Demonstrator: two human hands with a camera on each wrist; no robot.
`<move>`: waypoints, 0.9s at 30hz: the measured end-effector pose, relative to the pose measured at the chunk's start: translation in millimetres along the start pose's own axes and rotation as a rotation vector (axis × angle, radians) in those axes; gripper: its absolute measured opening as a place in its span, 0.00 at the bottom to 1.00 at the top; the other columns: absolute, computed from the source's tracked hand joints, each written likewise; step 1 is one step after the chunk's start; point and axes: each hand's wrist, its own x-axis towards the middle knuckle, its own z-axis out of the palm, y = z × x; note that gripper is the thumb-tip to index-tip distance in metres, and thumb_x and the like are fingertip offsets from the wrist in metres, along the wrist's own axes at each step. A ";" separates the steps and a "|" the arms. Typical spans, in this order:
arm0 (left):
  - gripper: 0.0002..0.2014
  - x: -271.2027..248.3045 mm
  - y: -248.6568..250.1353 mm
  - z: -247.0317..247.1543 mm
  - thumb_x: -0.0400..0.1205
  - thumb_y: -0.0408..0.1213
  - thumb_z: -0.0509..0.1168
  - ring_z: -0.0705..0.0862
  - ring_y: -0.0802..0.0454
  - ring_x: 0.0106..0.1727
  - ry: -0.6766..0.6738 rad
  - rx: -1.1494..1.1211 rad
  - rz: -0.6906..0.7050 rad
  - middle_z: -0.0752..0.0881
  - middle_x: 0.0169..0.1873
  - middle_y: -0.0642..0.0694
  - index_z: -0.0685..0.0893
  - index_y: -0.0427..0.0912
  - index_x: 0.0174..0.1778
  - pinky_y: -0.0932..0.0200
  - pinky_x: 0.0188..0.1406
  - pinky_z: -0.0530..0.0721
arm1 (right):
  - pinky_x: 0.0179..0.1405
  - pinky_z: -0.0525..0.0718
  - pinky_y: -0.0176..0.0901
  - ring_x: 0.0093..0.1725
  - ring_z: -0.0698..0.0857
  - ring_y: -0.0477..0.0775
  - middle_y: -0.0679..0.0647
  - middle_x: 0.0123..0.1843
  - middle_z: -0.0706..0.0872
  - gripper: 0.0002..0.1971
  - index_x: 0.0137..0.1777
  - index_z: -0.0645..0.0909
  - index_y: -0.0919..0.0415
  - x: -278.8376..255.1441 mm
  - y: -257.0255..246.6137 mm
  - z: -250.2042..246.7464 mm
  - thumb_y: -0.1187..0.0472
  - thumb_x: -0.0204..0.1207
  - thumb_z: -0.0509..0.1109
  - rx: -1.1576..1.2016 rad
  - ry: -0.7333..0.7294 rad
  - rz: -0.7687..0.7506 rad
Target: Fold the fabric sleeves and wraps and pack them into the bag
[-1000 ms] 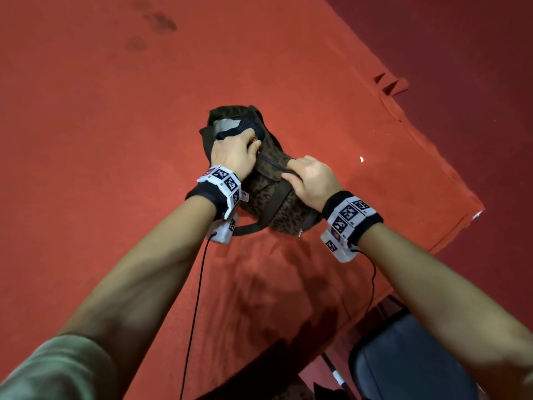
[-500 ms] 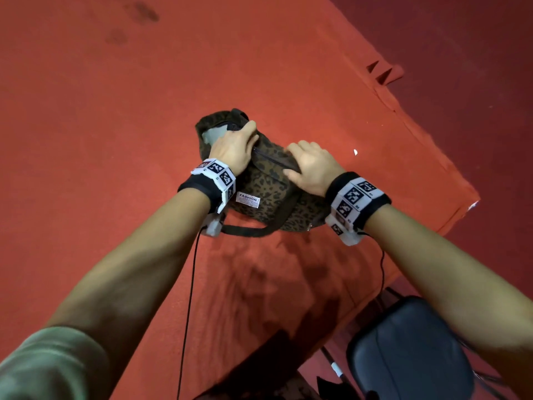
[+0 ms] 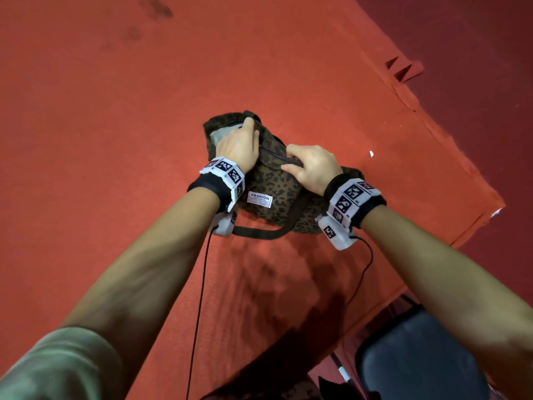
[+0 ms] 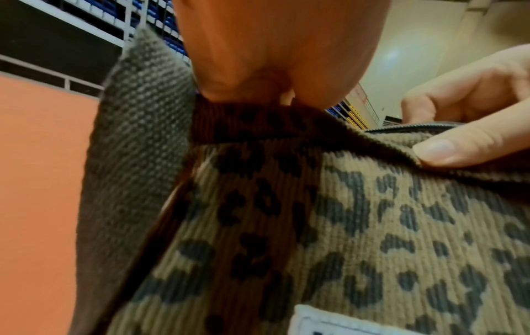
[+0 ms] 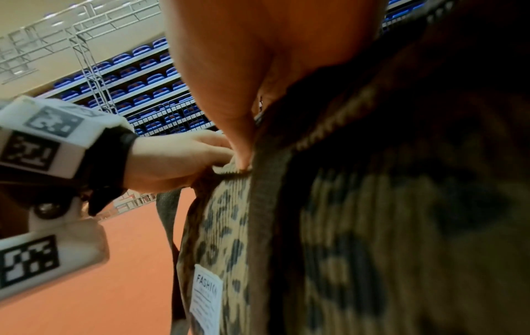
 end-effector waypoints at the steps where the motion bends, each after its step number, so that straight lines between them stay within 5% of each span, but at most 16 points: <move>1: 0.13 -1.2 2.0 -1.2 0.87 0.41 0.50 0.83 0.33 0.41 0.009 -0.001 -0.033 0.82 0.38 0.37 0.71 0.34 0.56 0.50 0.32 0.70 | 0.39 0.67 0.45 0.43 0.79 0.57 0.47 0.38 0.78 0.08 0.47 0.74 0.56 -2.0 1.2 -2.9 0.51 0.80 0.64 -0.003 -0.002 -0.011; 8: 0.12 -8.6 -28.4 -15.6 0.86 0.38 0.50 0.84 0.30 0.48 0.138 0.096 -0.202 0.86 0.46 0.30 0.73 0.34 0.58 0.45 0.49 0.73 | 0.38 0.73 0.48 0.39 0.75 0.56 0.46 0.35 0.75 0.11 0.39 0.67 0.52 -30.2 21.4 -14.1 0.55 0.78 0.67 0.077 -0.049 -0.070; 11: 0.12 -11.4 -50.7 -21.3 0.85 0.37 0.50 0.83 0.31 0.44 0.147 0.171 -0.133 0.85 0.43 0.30 0.71 0.34 0.58 0.44 0.48 0.71 | 0.42 0.78 0.53 0.40 0.77 0.57 0.46 0.36 0.75 0.10 0.40 0.69 0.54 -38.6 34.4 -8.4 0.55 0.77 0.68 0.121 -0.055 -0.061; 15: 0.14 -17.8 -39.3 -24.5 0.82 0.37 0.57 0.76 0.33 0.57 0.152 0.179 -0.087 0.78 0.57 0.32 0.73 0.35 0.62 0.40 0.51 0.74 | 0.45 0.76 0.51 0.48 0.80 0.60 0.48 0.43 0.77 0.08 0.49 0.76 0.58 -32.0 28.2 -0.7 0.54 0.77 0.69 0.132 -0.068 -0.042; 17: 0.20 -22.6 -26.9 -24.1 0.82 0.48 0.61 0.73 0.36 0.65 0.055 0.209 0.091 0.75 0.63 0.37 0.75 0.41 0.67 0.39 0.61 0.71 | 0.49 0.76 0.49 0.52 0.80 0.57 0.50 0.48 0.80 0.12 0.56 0.77 0.56 -29.7 25.3 -2.6 0.52 0.77 0.68 0.113 -0.084 0.007; 19: 0.30 -30.0 -13.2 -18.6 0.78 0.60 0.62 0.66 0.43 0.75 -0.205 0.230 0.303 0.72 0.71 0.43 0.72 0.49 0.74 0.34 0.74 0.57 | 0.56 0.77 0.51 0.58 0.79 0.57 0.53 0.57 0.82 0.19 0.64 0.76 0.54 -31.9 28.2 -5.7 0.47 0.77 0.67 0.046 -0.128 0.052; 21: 0.39 -37.0 -2.9 -11.3 0.73 0.63 0.66 0.59 0.48 0.80 -0.377 0.281 0.357 0.67 0.76 0.47 0.64 0.53 0.79 0.30 0.77 0.45 | 0.63 0.74 0.55 0.64 0.77 0.59 0.55 0.64 0.80 0.28 0.71 0.72 0.52 -40.3 33.2 -8.9 0.38 0.75 0.64 -0.016 -0.168 0.101; 25: 0.36 -43.2 1.4 -4.1 0.75 0.56 0.68 0.61 0.42 0.76 -0.367 0.459 0.318 0.68 0.72 0.45 0.64 0.52 0.78 0.31 0.77 0.52 | 0.69 0.69 0.58 0.69 0.71 0.61 0.54 0.70 0.72 0.46 0.78 0.61 0.49 -63.1 39.8 -1.5 0.28 0.64 0.68 -0.127 -0.315 0.171; 27: 0.26 -45.1 7.5 -1.2 0.79 0.52 0.65 0.67 0.42 0.71 -0.314 0.536 0.366 0.74 0.67 0.46 0.70 0.48 0.72 0.37 0.75 0.58 | 0.64 0.72 0.57 0.67 0.74 0.63 0.55 0.68 0.74 0.37 0.74 0.64 0.52 -72.8 39.3 9.0 0.35 0.70 0.69 -0.247 -0.301 0.136</move>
